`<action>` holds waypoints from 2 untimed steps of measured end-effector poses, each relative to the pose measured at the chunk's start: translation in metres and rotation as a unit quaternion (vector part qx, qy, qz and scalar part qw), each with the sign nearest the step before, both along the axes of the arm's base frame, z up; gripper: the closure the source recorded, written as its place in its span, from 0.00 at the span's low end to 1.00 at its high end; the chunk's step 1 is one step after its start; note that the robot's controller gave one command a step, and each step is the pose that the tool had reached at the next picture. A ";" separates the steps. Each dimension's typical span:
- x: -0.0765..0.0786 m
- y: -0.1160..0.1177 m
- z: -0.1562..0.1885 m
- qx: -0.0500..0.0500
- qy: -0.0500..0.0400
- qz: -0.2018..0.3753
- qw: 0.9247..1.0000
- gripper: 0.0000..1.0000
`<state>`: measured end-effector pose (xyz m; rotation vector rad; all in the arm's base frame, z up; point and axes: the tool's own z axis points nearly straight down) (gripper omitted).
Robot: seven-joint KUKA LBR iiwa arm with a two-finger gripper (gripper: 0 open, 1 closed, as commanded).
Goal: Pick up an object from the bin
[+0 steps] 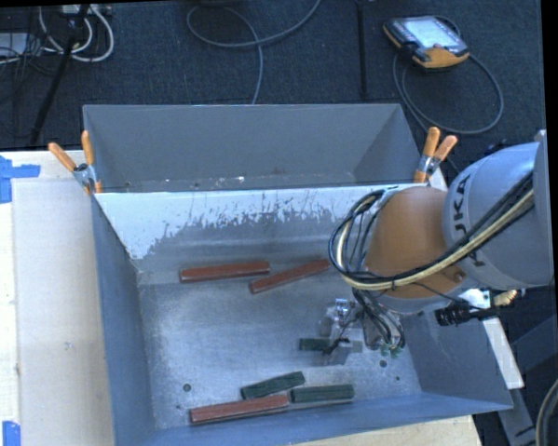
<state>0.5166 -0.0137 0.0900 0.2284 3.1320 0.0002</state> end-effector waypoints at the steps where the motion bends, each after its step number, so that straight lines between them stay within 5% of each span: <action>1: -0.002 0.000 0.008 0.000 0.004 0.000 1.000 1.00; 2: -0.002 0.000 0.029 0.000 0.005 0.000 1.000 1.00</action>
Offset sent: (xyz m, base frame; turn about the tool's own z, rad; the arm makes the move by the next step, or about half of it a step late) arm 0.0000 -0.0001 0.0443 0.0000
